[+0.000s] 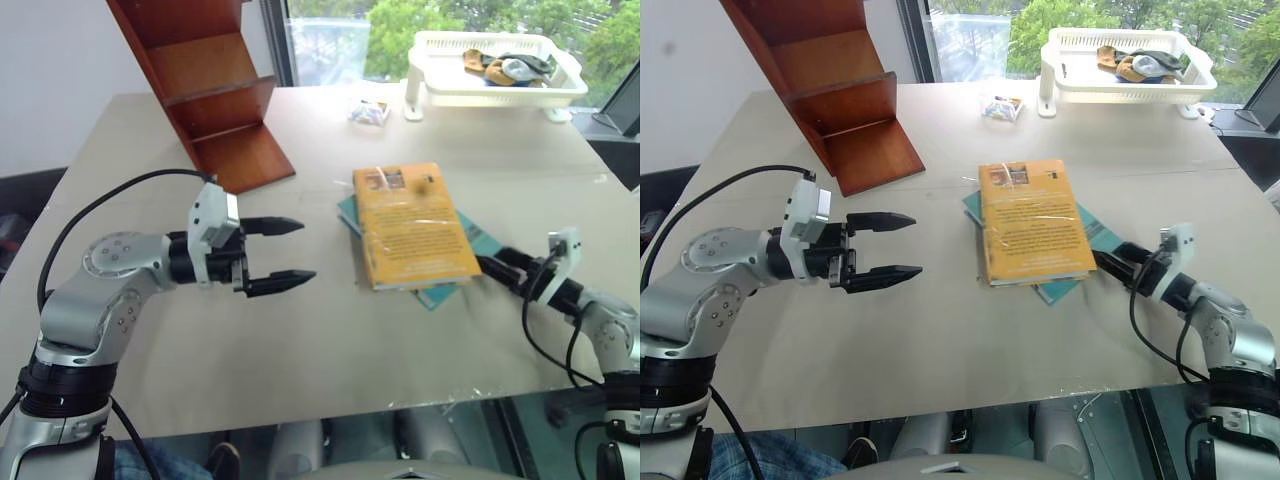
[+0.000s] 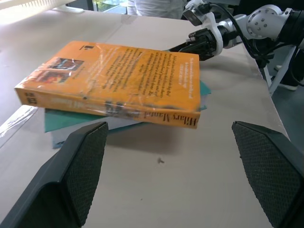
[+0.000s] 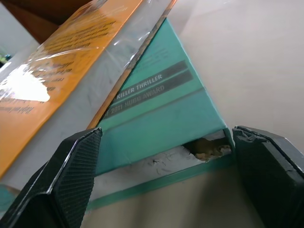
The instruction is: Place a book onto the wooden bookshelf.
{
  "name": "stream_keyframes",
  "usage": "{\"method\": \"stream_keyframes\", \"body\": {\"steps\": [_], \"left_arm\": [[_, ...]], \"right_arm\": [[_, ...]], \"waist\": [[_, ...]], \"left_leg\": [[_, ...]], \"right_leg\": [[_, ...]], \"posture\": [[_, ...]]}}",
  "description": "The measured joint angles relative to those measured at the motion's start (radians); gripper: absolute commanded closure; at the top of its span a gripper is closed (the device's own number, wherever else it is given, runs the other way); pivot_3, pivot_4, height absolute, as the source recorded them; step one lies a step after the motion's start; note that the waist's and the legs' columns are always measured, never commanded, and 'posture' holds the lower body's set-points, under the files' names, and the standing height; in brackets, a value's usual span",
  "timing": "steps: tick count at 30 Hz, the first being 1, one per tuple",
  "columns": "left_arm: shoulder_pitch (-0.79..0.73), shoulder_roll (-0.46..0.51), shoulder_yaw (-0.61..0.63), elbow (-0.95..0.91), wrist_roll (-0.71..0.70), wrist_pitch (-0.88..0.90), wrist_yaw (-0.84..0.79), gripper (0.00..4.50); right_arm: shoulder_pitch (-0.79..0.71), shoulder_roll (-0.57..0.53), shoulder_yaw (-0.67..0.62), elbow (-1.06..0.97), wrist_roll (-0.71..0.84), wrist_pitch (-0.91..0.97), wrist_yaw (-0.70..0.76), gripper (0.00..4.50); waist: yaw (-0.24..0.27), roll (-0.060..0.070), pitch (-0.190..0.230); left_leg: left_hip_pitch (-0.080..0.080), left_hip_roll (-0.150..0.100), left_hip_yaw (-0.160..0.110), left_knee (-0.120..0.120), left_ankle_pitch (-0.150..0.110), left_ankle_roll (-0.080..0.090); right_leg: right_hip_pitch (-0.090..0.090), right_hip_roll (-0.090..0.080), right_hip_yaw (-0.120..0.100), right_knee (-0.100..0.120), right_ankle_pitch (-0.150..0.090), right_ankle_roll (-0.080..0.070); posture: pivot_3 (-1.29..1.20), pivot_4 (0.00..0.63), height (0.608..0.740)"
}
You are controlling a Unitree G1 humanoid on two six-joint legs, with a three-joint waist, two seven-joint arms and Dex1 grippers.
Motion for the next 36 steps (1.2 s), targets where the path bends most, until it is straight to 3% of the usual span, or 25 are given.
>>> {"method": "stream_keyframes", "body": {"steps": [12,23,28,36], "left_arm": [[0.003,0.024,0.025,0.0,-0.008,0.005,-0.003,0.06],[0.009,0.019,0.024,0.0,-0.002,-0.001,-0.001,0.06],[0.009,0.019,0.024,0.0,-0.002,-0.003,0.0,0.06],[0.01,0.019,0.024,0.002,-0.002,-0.004,0.001,0.06]], "right_arm": [[-0.047,-0.132,-0.065,-0.023,0.006,0.02,-0.024,0.0],[-0.104,-0.013,-0.017,0.097,-0.018,-0.008,-0.071,0.0],[-0.101,-0.003,0.024,0.132,-0.04,-0.069,0.007,0.0],[-0.088,-0.057,0.112,0.179,-0.062,-0.15,0.288,0.0]], "waist": [[0.0,0.0,0.001],[0.004,0.0,0.001],[0.003,0.0,0.001],[0.001,0.0,0.001]], "left_leg": [[0.0,0.0,0.0,0.0,0.0,0.0],[-0.001,0.0,0.0,0.0,0.0,0.0],[-0.001,0.0,0.0,0.0,0.0,0.0],[0.0,0.0,0.0,0.0,0.0,0.0]], "right_leg": [[0.0,0.0,0.0,0.0,0.0,0.0],[0.0,0.0,0.0,-0.001,0.0,0.0],[0.0,0.0,0.0,-0.001,0.0,0.0],[0.0,0.0,0.0,0.0,0.0,0.0]], "posture": [[0.0,0.15,0.74],[0.0,0.15,0.74],[0.0,0.15,0.74],[0.0,0.15,0.74]]}}
